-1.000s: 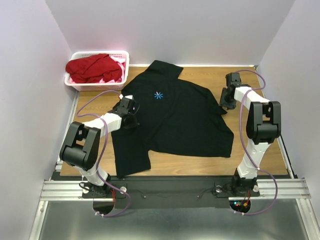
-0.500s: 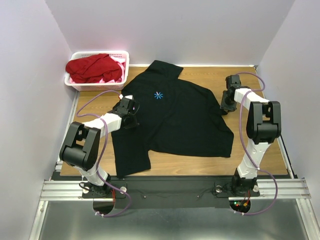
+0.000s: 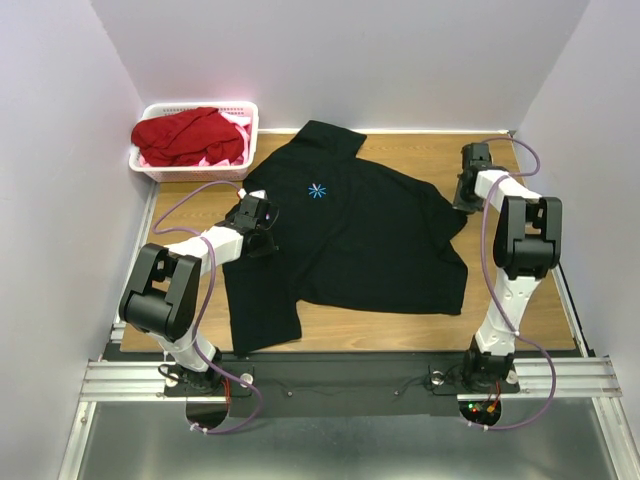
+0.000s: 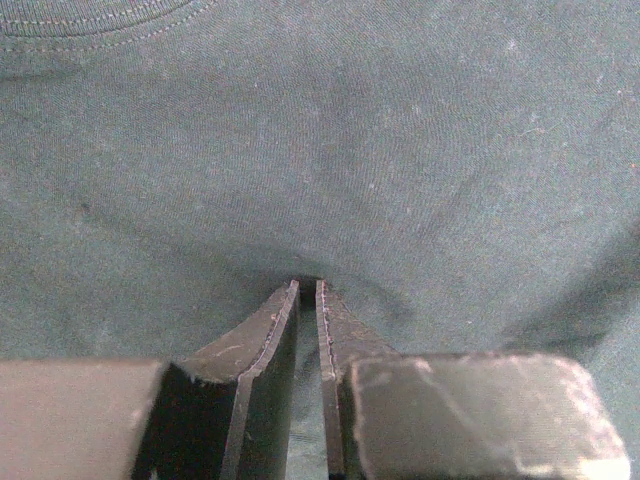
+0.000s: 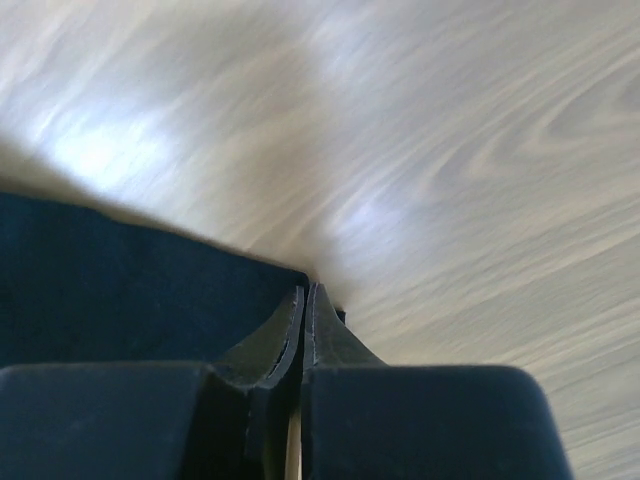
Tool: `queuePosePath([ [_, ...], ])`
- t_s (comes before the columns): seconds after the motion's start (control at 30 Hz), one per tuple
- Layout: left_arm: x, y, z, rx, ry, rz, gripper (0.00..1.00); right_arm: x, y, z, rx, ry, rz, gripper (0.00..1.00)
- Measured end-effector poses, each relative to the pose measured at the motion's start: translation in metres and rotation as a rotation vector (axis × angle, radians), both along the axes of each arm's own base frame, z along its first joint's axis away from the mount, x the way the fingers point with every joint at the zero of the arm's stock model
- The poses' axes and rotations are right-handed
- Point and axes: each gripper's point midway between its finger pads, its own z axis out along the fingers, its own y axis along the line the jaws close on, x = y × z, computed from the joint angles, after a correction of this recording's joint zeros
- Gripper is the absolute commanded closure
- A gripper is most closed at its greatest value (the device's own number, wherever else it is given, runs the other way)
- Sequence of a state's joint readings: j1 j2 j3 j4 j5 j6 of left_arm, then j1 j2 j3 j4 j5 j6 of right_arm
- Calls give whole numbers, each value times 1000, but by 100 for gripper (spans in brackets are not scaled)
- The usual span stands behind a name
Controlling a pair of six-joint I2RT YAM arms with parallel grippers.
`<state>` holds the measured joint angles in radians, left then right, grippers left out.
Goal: Fold and stack the t-shirts
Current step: Flatten the tshirt out
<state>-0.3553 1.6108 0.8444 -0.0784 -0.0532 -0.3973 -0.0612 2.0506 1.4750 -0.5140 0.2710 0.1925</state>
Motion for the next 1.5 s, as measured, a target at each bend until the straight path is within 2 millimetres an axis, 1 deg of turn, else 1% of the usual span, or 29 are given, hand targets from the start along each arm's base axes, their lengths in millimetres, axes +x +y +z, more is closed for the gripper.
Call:
queuePosePath([
  [0.13,0,0,0,0,1,-1,76,18,-31,3,-83,-9,-38,99],
  [0.2,0,0,0,-1,0,-2,76,28,-50,6,-124,-17,-67,88],
  [0.23,0,-1,0,-2,1,-3,74,35,-64,7,-150,-23,-88,84],
  [0.3,0,-1,1,-5,3,-9,70,43,-83,10,-190,-30,-123,75],
  [0.33,-1,-3,1,-9,7,-14,69,47,-88,13,-201,-37,-132,72],
  [0.37,-1,-4,2,-11,11,-19,68,48,-95,16,-211,-46,-147,65],
  [0.43,-1,-4,3,-12,20,-25,64,48,-101,23,-217,-59,-171,60],
  [0.47,-2,-5,4,-12,26,-28,62,48,-102,26,-211,-69,-179,57],
  [0.5,-2,-5,5,-12,30,-32,58,46,-100,30,-196,-82,-185,56],
  [0.57,-1,-6,8,-13,32,-36,52,38,-90,41,-151,-107,-186,55],
  [0.6,0,-7,10,-14,31,-38,50,32,-82,44,-113,-119,-181,55],
  [0.63,2,-8,13,-16,27,-39,48,21,-72,52,-73,-133,-179,55],
  [0.67,3,-8,15,-17,23,-41,47,13,-62,56,-28,-145,-176,53],
  [0.73,6,-9,19,-18,16,-43,46,3,-47,62,39,-164,-170,52],
  [0.77,7,-9,21,-18,12,-43,45,-2,-37,61,85,-170,-169,49],
  [0.83,10,-10,25,-20,3,-43,45,-11,-26,55,146,-164,-170,49],
  [0.87,12,-11,27,-22,-3,-43,45,-17,-20,47,174,-145,-174,44],
  [0.93,15,-12,30,-24,-11,-43,45,-25,-14,32,204,-110,-182,43],
  [0.97,18,-12,31,-23,-15,-42,45,-30,-11,20,220,-79,-187,43],
  [1.03,21,-13,31,-22,-18,-41,45,-34,-9,7,232,-48,-191,43],
  [1.1,23,-14,28,-20,-13,-41,45,-33,-9,0,234,-38,-194,43],
  [1.23,22,-14,17,-12,14,-40,45,-24,-11,0,232,-41,-196,43],
  [1.4,22,-16,4,-17,42,-39,45,9,-26,1,210,-80,-207,41],
  [1.43,24,-19,6,-33,39,-38,45,18,-31,2,206,-92,-210,40],
  [1.47,25,-20,7,-37,37,-37,45,22,-34,1,201,-97,-212,37],
  [1.5,25,-22,6,-49,40,-37,45,29,-37,2,197,-105,-213,36],
])
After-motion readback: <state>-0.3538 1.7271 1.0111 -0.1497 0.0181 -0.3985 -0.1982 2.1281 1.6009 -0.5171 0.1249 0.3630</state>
